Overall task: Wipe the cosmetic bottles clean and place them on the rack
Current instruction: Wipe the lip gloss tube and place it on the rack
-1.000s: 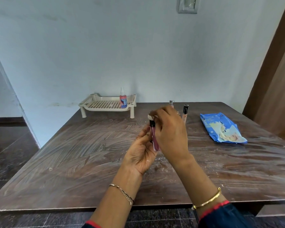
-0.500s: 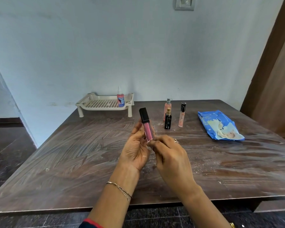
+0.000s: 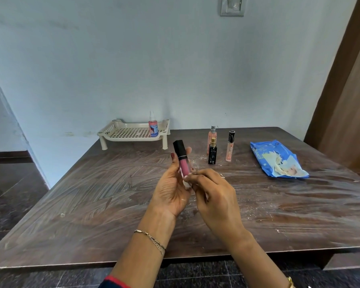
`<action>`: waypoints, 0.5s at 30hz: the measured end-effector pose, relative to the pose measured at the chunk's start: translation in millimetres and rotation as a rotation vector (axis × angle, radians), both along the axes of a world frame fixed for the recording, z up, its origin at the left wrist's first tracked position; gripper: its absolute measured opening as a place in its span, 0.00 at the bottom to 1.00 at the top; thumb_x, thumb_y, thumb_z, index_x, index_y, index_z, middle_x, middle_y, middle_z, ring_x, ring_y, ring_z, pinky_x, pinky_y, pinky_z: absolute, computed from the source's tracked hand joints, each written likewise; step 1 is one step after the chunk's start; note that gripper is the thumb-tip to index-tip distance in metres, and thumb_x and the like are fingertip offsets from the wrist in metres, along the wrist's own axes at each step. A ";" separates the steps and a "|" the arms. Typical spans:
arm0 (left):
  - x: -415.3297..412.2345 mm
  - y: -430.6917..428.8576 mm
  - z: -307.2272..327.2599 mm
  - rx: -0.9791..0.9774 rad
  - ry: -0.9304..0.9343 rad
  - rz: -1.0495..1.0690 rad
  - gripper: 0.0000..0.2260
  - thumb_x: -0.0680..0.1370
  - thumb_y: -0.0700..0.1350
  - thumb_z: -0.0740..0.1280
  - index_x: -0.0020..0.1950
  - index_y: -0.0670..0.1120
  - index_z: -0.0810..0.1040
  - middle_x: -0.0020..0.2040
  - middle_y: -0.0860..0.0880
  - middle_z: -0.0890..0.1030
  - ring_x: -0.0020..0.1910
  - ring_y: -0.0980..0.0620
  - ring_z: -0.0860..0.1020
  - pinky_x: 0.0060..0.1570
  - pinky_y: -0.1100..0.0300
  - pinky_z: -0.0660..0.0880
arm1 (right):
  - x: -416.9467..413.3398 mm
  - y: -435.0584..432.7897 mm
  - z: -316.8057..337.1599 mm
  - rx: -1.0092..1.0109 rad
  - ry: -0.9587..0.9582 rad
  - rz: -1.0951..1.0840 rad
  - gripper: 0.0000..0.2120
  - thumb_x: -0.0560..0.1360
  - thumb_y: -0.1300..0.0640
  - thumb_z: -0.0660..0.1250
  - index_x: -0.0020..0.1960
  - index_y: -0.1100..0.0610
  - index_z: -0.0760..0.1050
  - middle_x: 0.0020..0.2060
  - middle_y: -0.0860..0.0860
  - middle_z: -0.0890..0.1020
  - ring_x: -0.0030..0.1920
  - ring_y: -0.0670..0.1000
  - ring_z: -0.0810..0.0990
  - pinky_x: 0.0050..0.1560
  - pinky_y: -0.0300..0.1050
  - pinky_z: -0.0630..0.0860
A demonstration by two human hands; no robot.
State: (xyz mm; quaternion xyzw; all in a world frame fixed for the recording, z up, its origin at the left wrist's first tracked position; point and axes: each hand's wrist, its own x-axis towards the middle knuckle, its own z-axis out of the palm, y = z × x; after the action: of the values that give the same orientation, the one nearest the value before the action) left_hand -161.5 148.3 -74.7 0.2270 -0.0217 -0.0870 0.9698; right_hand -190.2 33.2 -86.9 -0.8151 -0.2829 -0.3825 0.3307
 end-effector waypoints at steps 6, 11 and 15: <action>-3.7 -0.6 -2.4 -0.099 -0.017 -0.095 0.20 0.77 0.45 0.64 0.68 0.40 0.72 0.48 0.41 0.81 0.45 0.48 0.83 0.46 0.53 0.82 | 10.4 3.5 24.0 0.013 -0.037 -0.084 0.10 0.75 0.56 0.62 0.50 0.57 0.81 0.44 0.50 0.81 0.42 0.49 0.79 0.37 0.46 0.79; -8.7 -2.9 0.0 -0.011 -0.030 -0.152 0.12 0.77 0.45 0.64 0.56 0.41 0.80 0.50 0.41 0.83 0.50 0.45 0.83 0.51 0.50 0.80 | 28.2 8.8 53.0 0.010 -0.078 -0.120 0.08 0.71 0.66 0.69 0.49 0.60 0.81 0.43 0.53 0.81 0.42 0.53 0.80 0.37 0.45 0.77; -6.2 2.1 -1.7 -0.042 -0.010 -0.128 0.12 0.78 0.44 0.64 0.57 0.41 0.79 0.52 0.41 0.83 0.54 0.46 0.81 0.60 0.49 0.75 | 25.0 14.1 45.5 -0.061 -0.078 -0.112 0.08 0.72 0.62 0.67 0.50 0.61 0.80 0.44 0.55 0.80 0.40 0.54 0.79 0.38 0.47 0.78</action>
State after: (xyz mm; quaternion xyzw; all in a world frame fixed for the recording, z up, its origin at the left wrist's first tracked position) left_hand -167.7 150.4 -76.4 0.2052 -0.0427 -0.1472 0.9667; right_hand -165.2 47.3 -41.4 -0.8238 -0.2612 -0.4232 0.2723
